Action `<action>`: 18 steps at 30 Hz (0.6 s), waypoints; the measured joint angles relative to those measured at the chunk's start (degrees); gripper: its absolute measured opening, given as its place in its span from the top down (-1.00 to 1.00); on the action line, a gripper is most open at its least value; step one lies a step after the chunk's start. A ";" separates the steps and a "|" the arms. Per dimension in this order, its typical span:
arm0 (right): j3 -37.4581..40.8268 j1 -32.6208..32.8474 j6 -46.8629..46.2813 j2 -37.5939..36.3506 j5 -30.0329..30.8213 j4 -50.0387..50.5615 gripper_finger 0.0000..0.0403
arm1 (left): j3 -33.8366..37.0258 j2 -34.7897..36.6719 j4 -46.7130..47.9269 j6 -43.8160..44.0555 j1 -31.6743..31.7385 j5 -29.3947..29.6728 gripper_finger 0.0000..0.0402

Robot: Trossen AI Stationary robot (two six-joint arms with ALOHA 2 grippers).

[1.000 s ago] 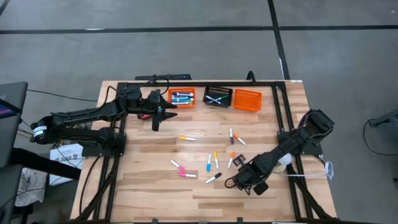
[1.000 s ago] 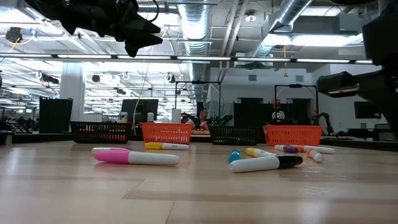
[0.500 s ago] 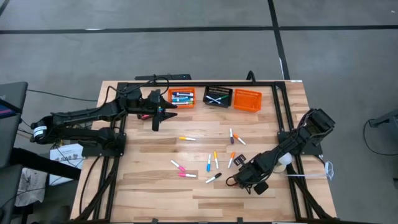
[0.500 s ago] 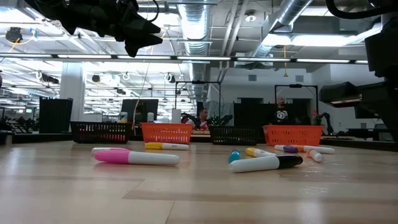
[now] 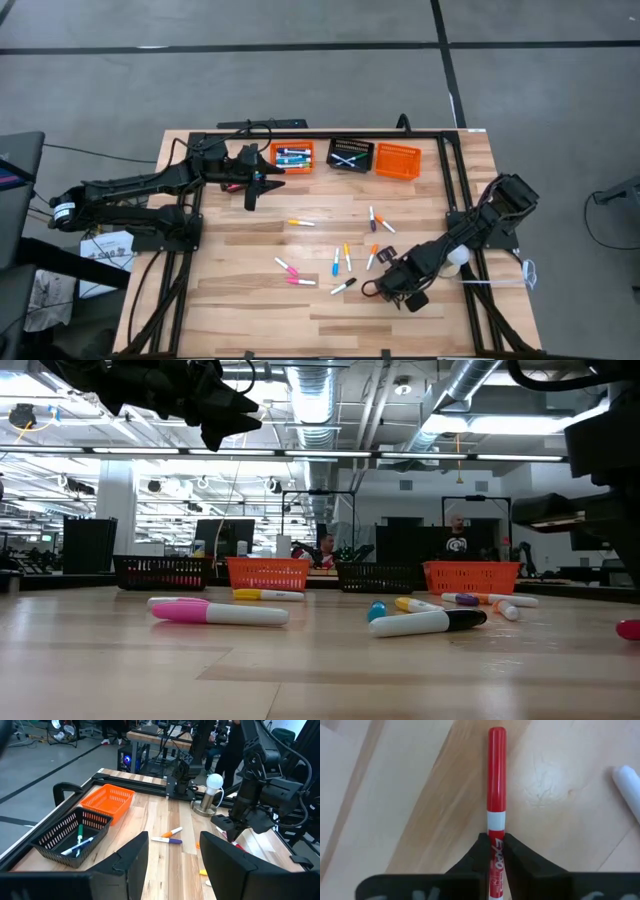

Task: Pick & Place Markers
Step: Put the small red marker pen into the right black bin

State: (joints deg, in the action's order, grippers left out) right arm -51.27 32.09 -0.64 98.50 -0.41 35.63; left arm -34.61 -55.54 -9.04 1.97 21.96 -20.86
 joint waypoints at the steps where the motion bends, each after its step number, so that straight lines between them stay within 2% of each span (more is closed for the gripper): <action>1: -0.06 -0.16 -0.67 -0.01 -0.13 0.06 0.87 | 0.00 -0.01 0.00 -0.01 0.00 0.00 0.12; 4: -0.71 -0.32 -0.83 0.02 -0.44 0.70 0.93 | 0.00 -0.01 0.00 -0.24 0.00 0.00 0.12; 13: -4.36 -0.63 -2.92 0.37 1.73 5.33 0.93 | 0.08 -0.01 0.37 -2.15 0.00 0.00 0.12; 18: -7.02 -1.20 -4.11 0.32 0.77 9.97 0.93 | 3.93 0.01 0.13 -1.73 -0.06 -0.02 0.12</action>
State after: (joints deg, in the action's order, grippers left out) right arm -58.28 30.90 -4.75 98.83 0.36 45.59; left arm -30.68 -55.53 -8.91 0.24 21.90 -20.88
